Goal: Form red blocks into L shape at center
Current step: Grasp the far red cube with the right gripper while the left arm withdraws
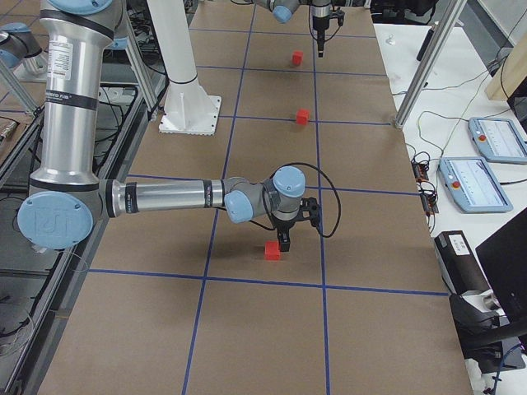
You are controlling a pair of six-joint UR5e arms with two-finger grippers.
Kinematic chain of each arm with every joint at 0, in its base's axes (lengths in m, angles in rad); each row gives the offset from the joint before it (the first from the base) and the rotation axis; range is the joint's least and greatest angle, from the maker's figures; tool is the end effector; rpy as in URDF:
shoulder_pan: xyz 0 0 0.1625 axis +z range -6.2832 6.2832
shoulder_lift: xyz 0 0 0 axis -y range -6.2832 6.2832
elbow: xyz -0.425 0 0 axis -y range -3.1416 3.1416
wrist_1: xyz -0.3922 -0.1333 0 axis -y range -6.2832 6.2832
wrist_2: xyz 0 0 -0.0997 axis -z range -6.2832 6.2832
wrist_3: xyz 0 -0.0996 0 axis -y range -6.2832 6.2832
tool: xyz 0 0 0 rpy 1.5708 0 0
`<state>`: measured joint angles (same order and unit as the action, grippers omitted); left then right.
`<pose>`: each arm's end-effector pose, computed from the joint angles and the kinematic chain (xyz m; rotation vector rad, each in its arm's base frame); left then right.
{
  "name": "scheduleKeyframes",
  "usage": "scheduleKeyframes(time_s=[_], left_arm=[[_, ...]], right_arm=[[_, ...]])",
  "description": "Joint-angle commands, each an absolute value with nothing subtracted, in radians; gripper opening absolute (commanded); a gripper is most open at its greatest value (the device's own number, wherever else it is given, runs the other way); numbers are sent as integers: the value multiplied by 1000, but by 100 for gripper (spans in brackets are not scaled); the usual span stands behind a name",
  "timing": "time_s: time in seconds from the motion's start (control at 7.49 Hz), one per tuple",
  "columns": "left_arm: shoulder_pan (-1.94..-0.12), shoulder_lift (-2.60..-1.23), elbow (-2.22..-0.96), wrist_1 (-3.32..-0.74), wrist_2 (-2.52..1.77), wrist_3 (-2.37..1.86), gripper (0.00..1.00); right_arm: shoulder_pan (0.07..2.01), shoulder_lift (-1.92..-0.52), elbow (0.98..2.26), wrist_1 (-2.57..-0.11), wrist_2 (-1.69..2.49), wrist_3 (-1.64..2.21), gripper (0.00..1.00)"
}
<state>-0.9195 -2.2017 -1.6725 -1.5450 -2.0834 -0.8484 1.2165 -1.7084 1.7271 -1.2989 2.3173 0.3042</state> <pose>0.3417 -0.5876 0.2446 0.1709 0.8290 -0.0041 -0.0946 -0.4451 0.6176 0.0224 -0.7913 -0.1559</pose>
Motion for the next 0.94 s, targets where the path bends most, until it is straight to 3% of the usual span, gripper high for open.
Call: scheduleKeyframes(time_s=[0.0,0.8], left_arm=[[-919,-2200,-1672,-1545,-2083,-848,99],[-917,-2198,-1669,-1551,-2083,-850,100]], right_arm=[[1166,-1704,1683,-1295,2293,304,99],[1104,-1697,1600,-1298,2290,304,99]])
